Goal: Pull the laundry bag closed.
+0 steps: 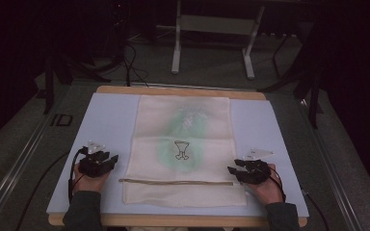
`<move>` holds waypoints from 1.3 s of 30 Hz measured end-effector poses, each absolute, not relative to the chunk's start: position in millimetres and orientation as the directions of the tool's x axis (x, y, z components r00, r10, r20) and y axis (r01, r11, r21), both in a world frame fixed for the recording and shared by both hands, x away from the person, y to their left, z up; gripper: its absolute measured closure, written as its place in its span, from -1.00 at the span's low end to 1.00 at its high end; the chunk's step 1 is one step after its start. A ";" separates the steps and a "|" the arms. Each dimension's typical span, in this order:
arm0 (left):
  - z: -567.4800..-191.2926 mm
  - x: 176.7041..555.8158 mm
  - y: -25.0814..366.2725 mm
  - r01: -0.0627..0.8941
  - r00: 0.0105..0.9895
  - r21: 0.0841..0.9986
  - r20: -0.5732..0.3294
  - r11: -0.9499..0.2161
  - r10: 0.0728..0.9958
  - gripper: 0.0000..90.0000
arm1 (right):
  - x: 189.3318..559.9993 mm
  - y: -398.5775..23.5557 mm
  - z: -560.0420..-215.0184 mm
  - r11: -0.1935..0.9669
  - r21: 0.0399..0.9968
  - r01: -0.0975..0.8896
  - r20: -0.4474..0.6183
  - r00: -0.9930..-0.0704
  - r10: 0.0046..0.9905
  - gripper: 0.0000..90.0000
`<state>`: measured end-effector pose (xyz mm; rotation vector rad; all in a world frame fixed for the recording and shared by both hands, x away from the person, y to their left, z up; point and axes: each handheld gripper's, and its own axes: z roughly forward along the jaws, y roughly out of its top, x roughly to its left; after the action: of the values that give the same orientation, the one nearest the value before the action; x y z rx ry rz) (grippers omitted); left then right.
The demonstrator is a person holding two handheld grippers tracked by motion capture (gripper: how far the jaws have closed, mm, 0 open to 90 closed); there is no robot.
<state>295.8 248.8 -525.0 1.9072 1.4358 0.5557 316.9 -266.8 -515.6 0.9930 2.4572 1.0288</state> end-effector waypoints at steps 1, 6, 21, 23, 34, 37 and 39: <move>-524.2 295.9 250.0 0.660 0.314 0.734 -0.077 -0.160 0.946 0.35 | 316.1 -265.8 -514.9 0.509 0.713 0.483 -0.010 -0.718 0.696 0.23; -522.5 295.3 249.8 0.654 0.365 0.736 -0.105 -0.174 0.925 0.41 | 315.1 -260.3 -514.8 0.519 0.706 0.482 -0.004 -0.731 0.683 0.24; -517.8 294.9 242.9 0.621 0.484 0.749 -0.135 -0.231 0.865 0.53 | 309.2 -240.1 -509.3 0.546 0.716 0.435 0.002 -0.784 0.621 0.39; -517.7 294.9 243.0 0.621 0.483 0.749 -0.135 -0.230 0.865 0.54 | 308.1 -236.7 -507.0 0.547 0.723 0.421 0.000 -0.792 0.610 0.42; -515.8 294.7 243.2 0.618 0.507 0.757 -0.178 -0.212 0.844 0.56 | 301.5 -215.5 -500.5 0.583 0.718 0.379 0.002 -0.839 0.544 0.54; -515.3 294.6 241.3 0.615 0.515 0.756 -0.171 -0.224 0.840 0.57 | 300.9 -210.8 -500.2 0.586 0.718 0.376 0.011 -0.847 0.531 0.55; -515.3 294.7 240.9 0.615 0.517 0.756 -0.170 -0.225 0.839 0.57 | 300.5 -208.8 -499.8 0.586 0.718 0.376 0.014 -0.849 0.528 0.55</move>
<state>294.7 240.9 -515.3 1.9434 1.1897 0.3483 300.5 -208.8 -499.8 0.7544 2.6136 1.1133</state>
